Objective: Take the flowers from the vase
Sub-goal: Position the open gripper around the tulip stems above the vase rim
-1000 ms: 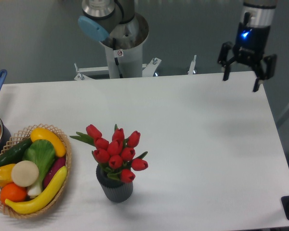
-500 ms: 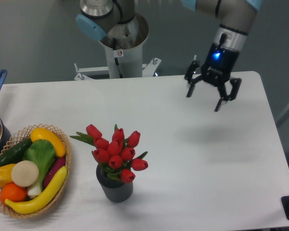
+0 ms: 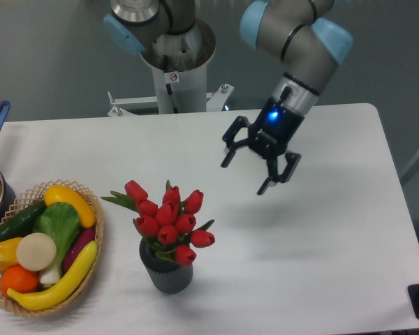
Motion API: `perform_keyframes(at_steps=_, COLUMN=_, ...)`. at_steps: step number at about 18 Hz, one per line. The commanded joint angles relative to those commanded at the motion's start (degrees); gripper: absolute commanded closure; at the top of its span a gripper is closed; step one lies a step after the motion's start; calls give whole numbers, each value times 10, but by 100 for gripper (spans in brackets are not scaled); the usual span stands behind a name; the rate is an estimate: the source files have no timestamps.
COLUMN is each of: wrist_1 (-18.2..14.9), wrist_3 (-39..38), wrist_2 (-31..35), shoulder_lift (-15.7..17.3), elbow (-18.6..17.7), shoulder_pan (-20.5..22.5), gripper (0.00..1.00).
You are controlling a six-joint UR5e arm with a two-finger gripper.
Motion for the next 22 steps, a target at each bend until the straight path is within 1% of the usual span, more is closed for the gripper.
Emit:
perform_keyframes(at_steps=3, wrist_1=4, wrist_3=0, wrist_2=-48, shoulder_lift=-16, elbow=1, shoulder_pan=-3, gripper=0)
perform_keyframes(at_steps=4, wrist_1=19, wrist_3=1, wrist_2=-60, shoulder_lift=-27, elbow=1, shoulder_pan=-11, gripper=0)
perform_keyframes(at_steps=6, wrist_1=75, wrist_3=-1, wrist_2=-72, shoulder_lift=-55, elbow=4, shoulder_pan=-29, gripper=0)
perform_keyframes(at_steps=7, wrist_1=90, wrist_3=-2, wrist_2=-80, shoulder_lift=-66, elbow=9, shoulder_pan=-34, gripper=0)
perform_keyframes(at_steps=9, wrist_1=95, wrist_3=-18, wrist_2=-90, shoulder_lift=-81, elbow=24, shoulder_pan=-40, gripper=0)
perform_keyframes(at_steps=13, wrist_1=98, wrist_3=-72, wrist_2=-90, shoulder_lift=-91, elbow=48, shoulder_pan=-54, gripper=0)
perform_keyframes(at_steps=16, wrist_1=98, wrist_3=-74, wrist_2=-90, shoulder_lift=-98, elbow=52, shoulder_pan=-56, gripper=0)
perform_keyframes(at_steps=22, wrist_1=98, wrist_3=-91, wrist_2=-90, shoulder_lift=-105, elbow=56, shoulder_pan=-78, gripper=0)
